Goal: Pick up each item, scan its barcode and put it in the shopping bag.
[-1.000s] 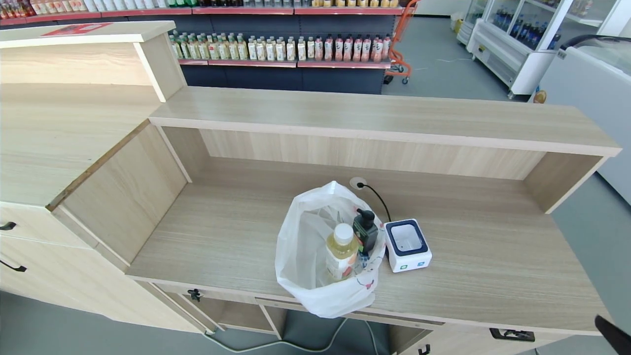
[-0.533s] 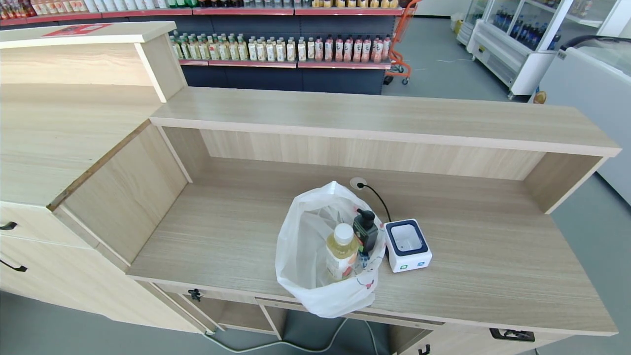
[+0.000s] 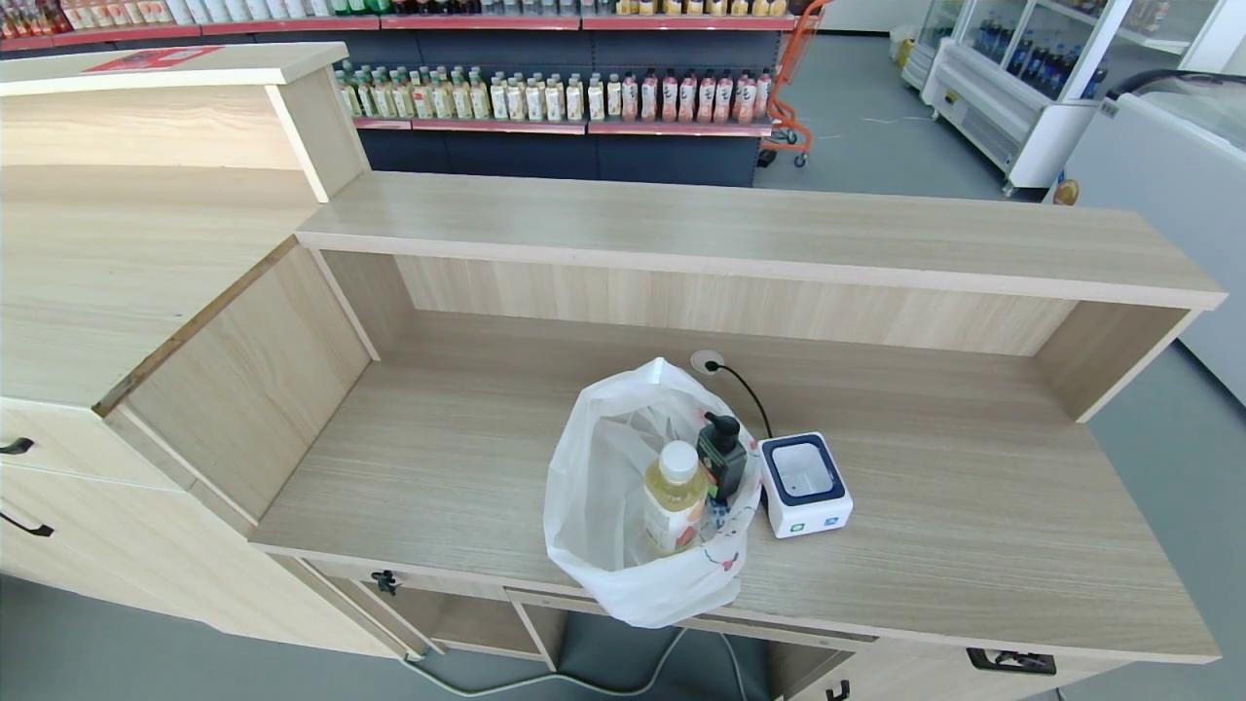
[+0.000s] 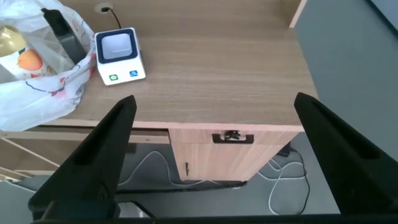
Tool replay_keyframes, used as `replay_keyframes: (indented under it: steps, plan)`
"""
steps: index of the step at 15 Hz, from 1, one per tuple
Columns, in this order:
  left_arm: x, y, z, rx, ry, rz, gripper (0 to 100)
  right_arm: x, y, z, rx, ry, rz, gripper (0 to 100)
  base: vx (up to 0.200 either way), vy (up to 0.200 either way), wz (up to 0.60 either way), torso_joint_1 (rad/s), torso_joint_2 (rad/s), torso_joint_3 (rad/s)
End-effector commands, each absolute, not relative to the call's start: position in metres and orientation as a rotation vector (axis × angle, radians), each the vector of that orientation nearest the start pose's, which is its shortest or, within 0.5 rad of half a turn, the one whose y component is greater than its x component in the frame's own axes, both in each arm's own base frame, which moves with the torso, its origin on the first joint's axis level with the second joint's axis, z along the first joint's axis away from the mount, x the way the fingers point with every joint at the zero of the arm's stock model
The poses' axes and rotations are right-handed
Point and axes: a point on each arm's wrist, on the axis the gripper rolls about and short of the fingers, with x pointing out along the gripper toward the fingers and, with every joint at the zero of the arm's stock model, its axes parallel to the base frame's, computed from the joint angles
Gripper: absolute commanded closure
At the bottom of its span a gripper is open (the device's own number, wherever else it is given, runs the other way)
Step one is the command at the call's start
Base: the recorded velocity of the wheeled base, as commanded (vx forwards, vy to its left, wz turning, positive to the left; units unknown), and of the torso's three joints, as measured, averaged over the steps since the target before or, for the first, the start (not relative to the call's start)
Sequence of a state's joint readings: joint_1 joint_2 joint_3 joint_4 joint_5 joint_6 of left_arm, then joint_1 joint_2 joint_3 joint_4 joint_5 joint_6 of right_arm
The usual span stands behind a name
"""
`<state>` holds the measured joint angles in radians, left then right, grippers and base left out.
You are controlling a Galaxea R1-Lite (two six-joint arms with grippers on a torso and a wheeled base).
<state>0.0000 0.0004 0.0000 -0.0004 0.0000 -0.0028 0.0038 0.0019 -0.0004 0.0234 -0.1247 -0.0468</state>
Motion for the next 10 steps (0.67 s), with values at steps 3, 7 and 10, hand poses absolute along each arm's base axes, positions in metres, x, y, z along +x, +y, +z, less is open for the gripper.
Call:
replay_keyframes:
  steps: [3, 7, 10]
  plan:
    - [-0.0228, 0.0, 0.0756, -0.003, -0.002, 0.0, 0, -0.023, -0.0029, 0.0722, -0.048, 0.035, -0.123, 0, 0.0, 0.0, 0.0, 0.0, 0.0, 0.0]
    - [-0.0228, 0.0, 0.0756, -0.003, -0.002, 0.0, 0, -0.023, -0.0029, 0.0722, -0.048, 0.035, -0.123, 0, 0.0, 0.0, 0.0, 0.0, 0.0, 0.0]
    - [-0.0228, 0.0, 0.0756, -0.003, -0.002, 0.0, 0, -0.023, -0.0029, 0.072, -0.048, 0.037, -0.123, 0, 0.0, 0.0, 0.0, 0.0, 0.0, 0.0]
